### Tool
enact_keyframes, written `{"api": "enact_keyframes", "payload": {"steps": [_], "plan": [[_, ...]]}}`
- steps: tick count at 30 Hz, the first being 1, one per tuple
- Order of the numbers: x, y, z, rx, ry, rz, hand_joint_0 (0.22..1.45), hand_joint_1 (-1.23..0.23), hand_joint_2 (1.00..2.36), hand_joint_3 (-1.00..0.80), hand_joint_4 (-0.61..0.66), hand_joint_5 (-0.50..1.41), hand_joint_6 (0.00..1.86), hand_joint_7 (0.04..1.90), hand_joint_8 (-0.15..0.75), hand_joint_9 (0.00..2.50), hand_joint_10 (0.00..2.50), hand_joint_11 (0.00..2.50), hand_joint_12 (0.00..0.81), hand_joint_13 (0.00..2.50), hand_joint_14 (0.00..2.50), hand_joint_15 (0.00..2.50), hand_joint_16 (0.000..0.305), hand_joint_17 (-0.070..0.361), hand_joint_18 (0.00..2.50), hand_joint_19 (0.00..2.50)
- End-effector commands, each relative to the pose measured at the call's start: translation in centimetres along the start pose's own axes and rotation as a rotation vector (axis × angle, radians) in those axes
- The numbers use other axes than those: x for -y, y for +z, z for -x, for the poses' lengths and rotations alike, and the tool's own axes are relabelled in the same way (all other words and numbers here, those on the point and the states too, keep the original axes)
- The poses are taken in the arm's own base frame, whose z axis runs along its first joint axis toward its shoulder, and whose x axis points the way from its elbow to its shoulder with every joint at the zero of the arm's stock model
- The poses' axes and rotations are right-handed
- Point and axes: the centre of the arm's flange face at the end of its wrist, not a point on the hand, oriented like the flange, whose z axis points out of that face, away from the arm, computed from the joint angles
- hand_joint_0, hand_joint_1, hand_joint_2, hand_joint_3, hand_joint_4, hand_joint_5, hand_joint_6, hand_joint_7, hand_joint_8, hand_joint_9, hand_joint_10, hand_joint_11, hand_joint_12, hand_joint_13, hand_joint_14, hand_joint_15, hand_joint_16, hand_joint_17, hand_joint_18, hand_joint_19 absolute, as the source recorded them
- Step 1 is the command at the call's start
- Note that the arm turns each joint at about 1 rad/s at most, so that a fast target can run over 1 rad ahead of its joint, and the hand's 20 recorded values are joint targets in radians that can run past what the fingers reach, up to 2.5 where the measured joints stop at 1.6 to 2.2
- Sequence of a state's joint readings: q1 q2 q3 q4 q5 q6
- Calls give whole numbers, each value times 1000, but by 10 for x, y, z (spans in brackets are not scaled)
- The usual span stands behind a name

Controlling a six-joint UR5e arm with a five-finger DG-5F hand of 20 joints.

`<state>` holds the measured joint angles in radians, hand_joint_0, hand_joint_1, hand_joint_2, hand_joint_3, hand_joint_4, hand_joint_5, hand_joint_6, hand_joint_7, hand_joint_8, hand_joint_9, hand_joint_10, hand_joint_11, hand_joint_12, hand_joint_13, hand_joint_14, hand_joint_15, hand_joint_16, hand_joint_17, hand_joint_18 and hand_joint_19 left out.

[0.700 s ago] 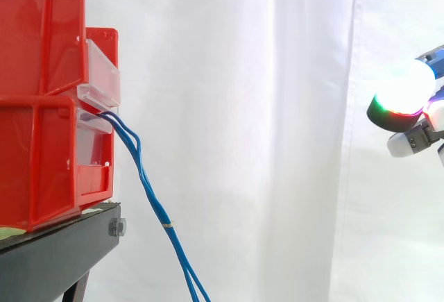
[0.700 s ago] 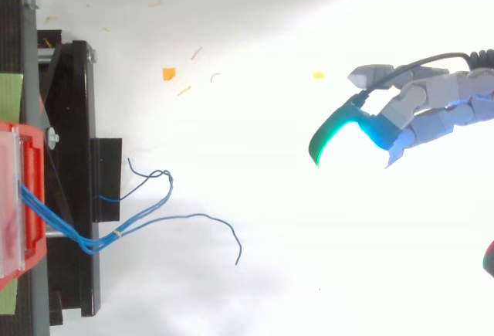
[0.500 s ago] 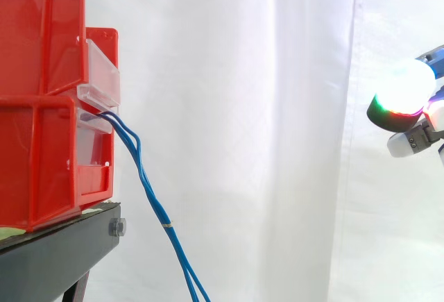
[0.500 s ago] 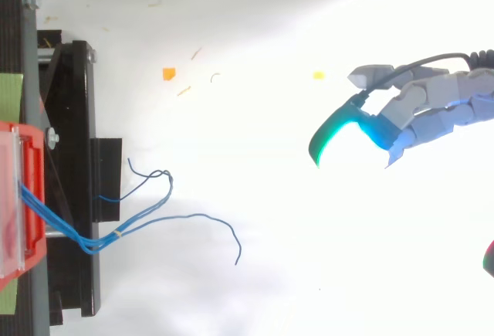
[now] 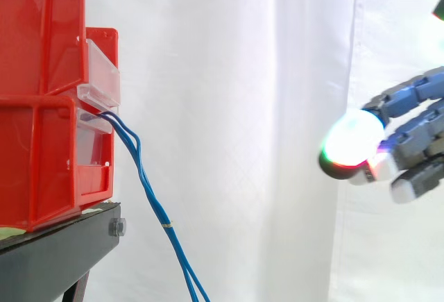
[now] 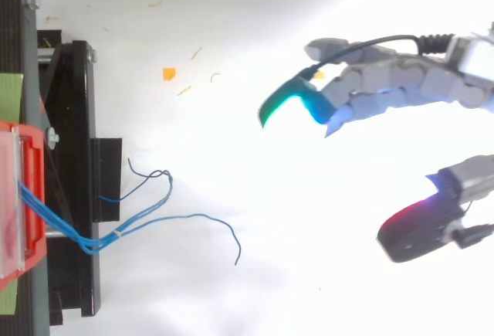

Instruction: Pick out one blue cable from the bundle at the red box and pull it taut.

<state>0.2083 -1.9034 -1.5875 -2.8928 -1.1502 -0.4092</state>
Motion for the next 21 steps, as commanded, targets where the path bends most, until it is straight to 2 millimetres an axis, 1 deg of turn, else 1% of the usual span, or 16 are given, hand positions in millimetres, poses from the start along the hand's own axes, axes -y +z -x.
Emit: {"api": "enact_keyframes", "payload": {"steps": [1, 2, 3, 4, 5, 6, 7, 9, 10, 11, 12, 13, 15, 16, 18, 21], "plan": [[-5, 28, -20, 58, -55, 84, 526, -503, 1000, -500, 190, -237, 502, 733, 239, 311, 9, 306, 301, 4, 3, 77, 42, 94, 155, 481], [-5, 27, -20, 57, -55, 85, 527, -504, 1000, -500, 191, -237, 502, 731, 239, 311, 9, 311, 301, 4, 2, 78, 42, 94, 156, 481], [-2, 36, -28, 61, -85, 81, 526, -507, 1000, -500, 190, -236, 502, 730, 239, 311, 9, 311, 301, 4, 3, 78, 42, 94, 157, 481], [-2, 39, -30, 64, -95, 81, 527, -506, 1000, -500, 192, -237, 502, 734, 238, 312, 9, 307, 301, 4, 1, 83, 42, 94, 158, 484], [3, 55, -42, 71, -116, 75, 527, -510, 1000, -500, 191, -236, 502, 733, 239, 311, 9, 311, 301, 4, 2, 78, 42, 94, 160, 481], [3, 60, -45, 70, -117, 77, 527, -512, 1000, -500, 192, -236, 502, 733, 239, 311, 9, 315, 301, 4, 4, 77, 42, 94, 160, 481], [7, 71, -52, 70, -119, 74, 526, -512, 1000, -500, 192, -236, 502, 733, 239, 314, 10, 303, 301, 4, 2, 78, 42, 93, 161, 484], [4, 81, -56, 73, -111, 83, 526, -514, 1000, -500, 193, -236, 502, 733, 240, 313, 9, 312, 301, 5, 2, 82, 42, 94, 161, 482], [6, 94, -63, 78, -109, 83, 526, -515, 1000, -500, 193, -236, 502, 733, 239, 314, 8, 307, 302, 5, 3, 78, 42, 94, 162, 484], [5, 101, -66, 80, -107, 87, 526, -515, 1000, -500, 193, -236, 502, 733, 239, 313, 9, 306, 301, 5, 3, 82, 42, 94, 162, 484], [3, 104, -67, 82, -105, 91, 527, -514, 1000, -500, 193, -236, 502, 730, 239, 314, 8, 304, 301, 5, 3, 86, 42, 93, 163, 483], [10, 111, -74, 76, -107, 91, 526, -516, 1000, -500, 193, -236, 502, 733, 240, 313, 9, 303, 301, 5, 3, 82, 42, 93, 165, 483], [8, 115, -76, 81, -100, 101, 526, -515, 1000, -500, 192, -236, 502, 733, 239, 312, 9, 315, 300, 5, 4, 81, 42, 93, 165, 483], [13, 123, -83, 84, -94, 110, 527, -515, 1000, -500, 193, -236, 502, 734, 239, 310, 9, 311, 300, 5, 3, 78, 42, 94, 164, 480], [12, 127, -86, 87, -83, 123, 526, -517, 1000, -500, 192, -236, 502, 730, 238, 310, 8, 303, 300, 6, 1, 84, 42, 94, 163, 480], [19, 133, -98, 93, -71, 148, 526, -516, 1000, -500, 192, -236, 502, 733, 238, 309, 9, 311, 301, 5, 3, 82, 42, 94, 162, 483]]}}
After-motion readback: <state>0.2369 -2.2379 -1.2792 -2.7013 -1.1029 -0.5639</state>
